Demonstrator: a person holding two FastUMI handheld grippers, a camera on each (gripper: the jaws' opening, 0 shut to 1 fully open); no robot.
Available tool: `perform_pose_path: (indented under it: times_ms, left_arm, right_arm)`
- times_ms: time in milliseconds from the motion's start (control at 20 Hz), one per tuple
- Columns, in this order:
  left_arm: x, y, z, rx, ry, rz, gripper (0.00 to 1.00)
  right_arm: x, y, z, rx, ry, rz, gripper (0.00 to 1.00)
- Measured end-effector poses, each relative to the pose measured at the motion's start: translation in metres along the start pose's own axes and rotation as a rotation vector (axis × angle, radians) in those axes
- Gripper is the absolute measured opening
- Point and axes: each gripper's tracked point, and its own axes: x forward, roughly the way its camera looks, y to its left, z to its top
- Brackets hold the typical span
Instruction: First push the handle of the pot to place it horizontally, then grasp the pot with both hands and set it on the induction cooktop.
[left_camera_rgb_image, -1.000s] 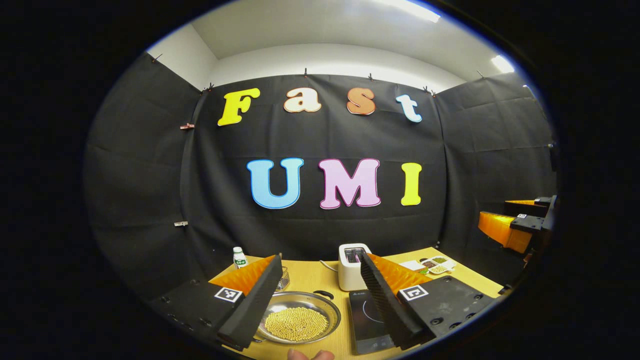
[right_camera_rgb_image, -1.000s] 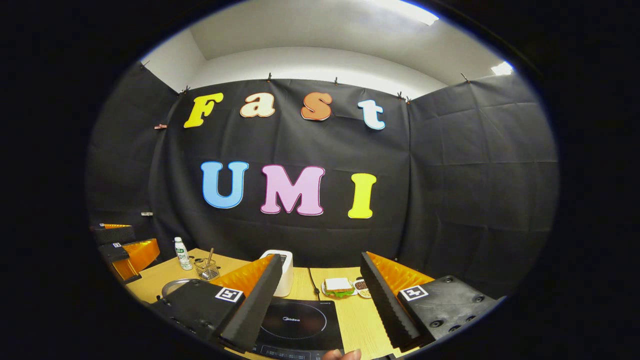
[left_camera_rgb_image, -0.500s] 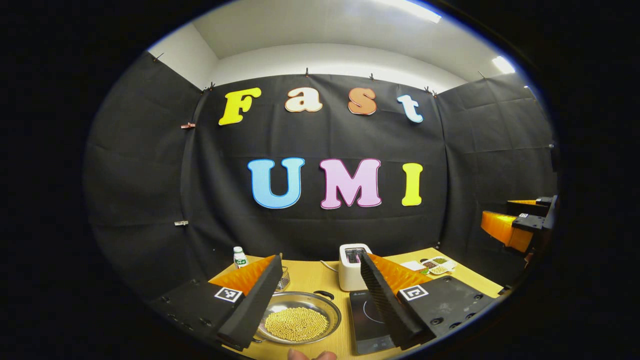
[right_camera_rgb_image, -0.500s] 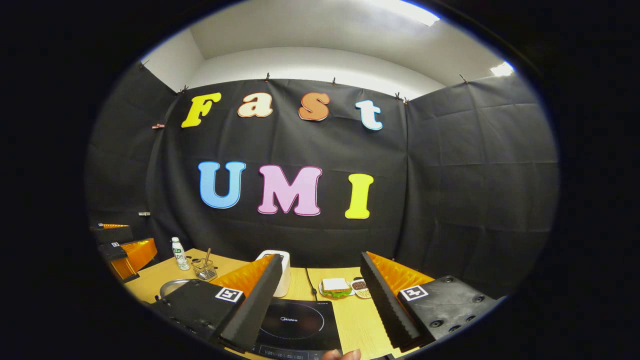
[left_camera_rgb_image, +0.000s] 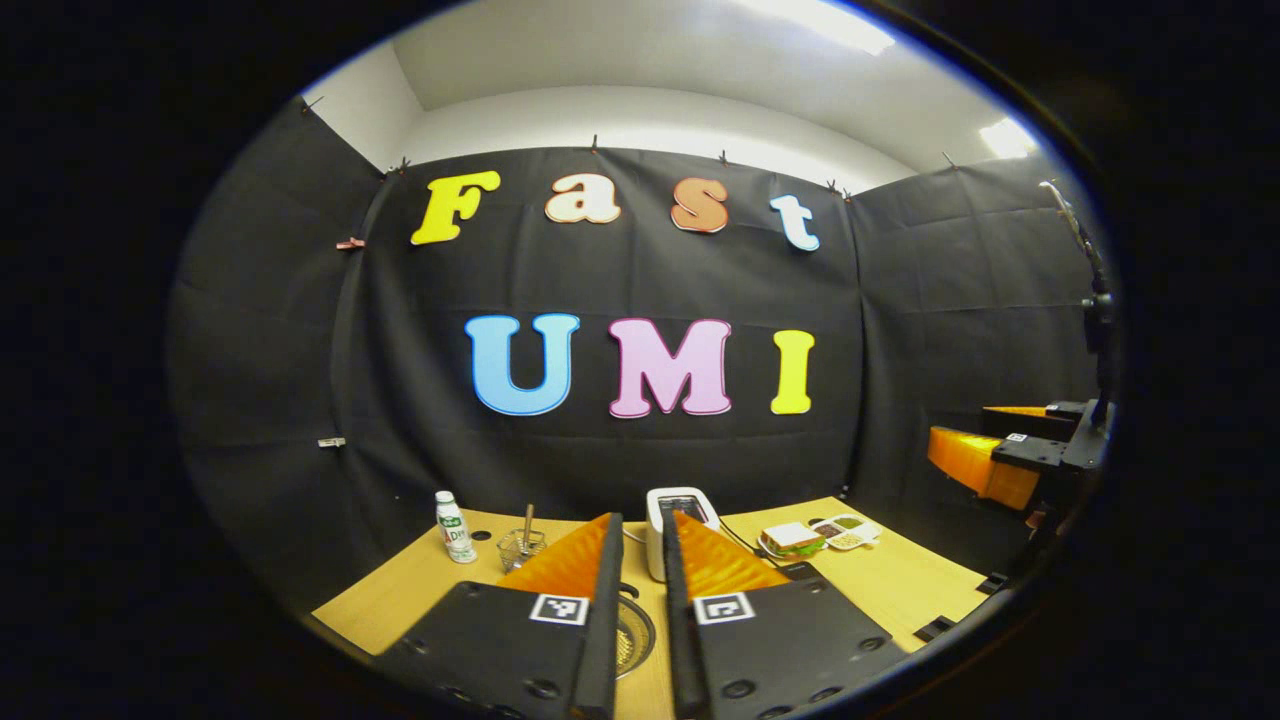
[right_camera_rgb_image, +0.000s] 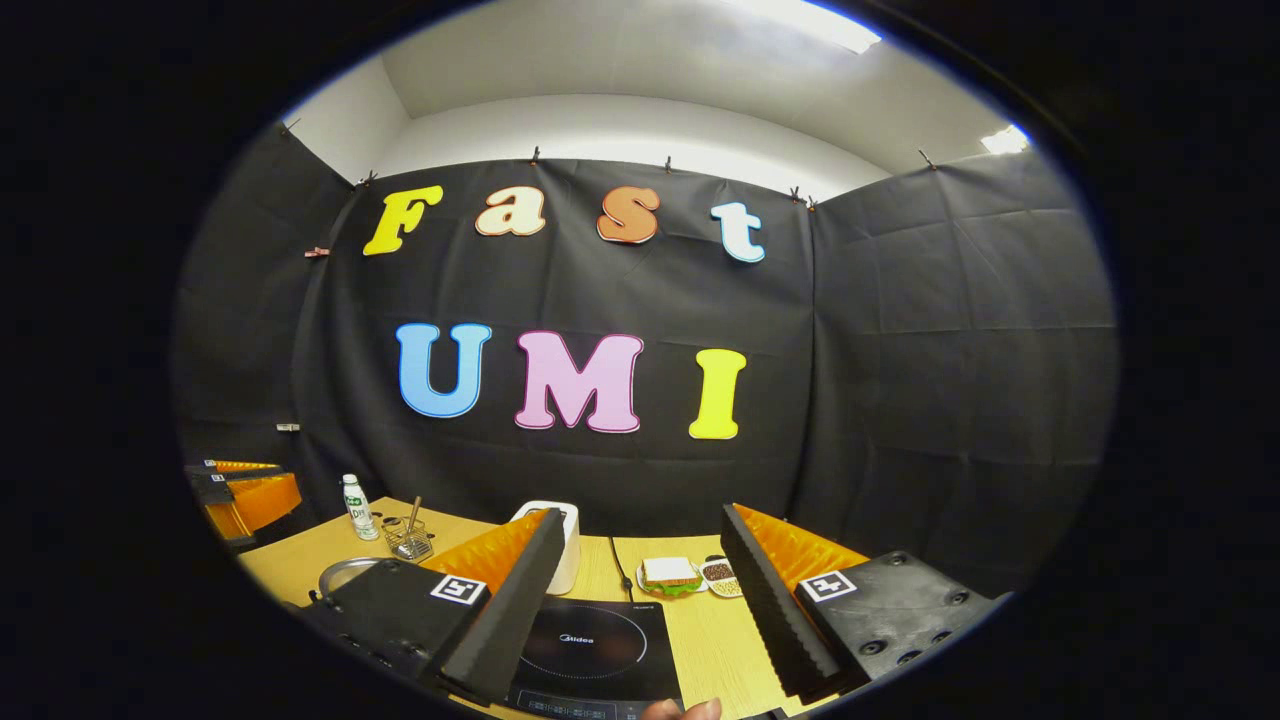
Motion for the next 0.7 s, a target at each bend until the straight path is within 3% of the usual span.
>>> perform_pose_path:
  times_ms: [50,100,250,700]
  left_arm:
    - [-0.003,0.003,-0.003,0.009,0.018,0.008,0.1]
    - [-0.001,0.003,-0.008,0.014,0.04,-0.003,0.05]
    - [-0.007,-0.008,-0.029,0.014,0.128,-0.063,0.05]
    - [-0.04,0.01,-0.17,-0.034,0.614,-0.153,0.05]
  right_arm:
    - [-0.001,0.0,0.0,0.001,0.0,0.0,0.98]
    - [-0.001,0.001,-0.001,0.003,0.002,0.001,0.98]
    - [-0.002,0.003,-0.002,0.003,0.006,0.005,0.96]
    - [-0.006,0.007,-0.017,0.001,0.052,0.02,0.98]
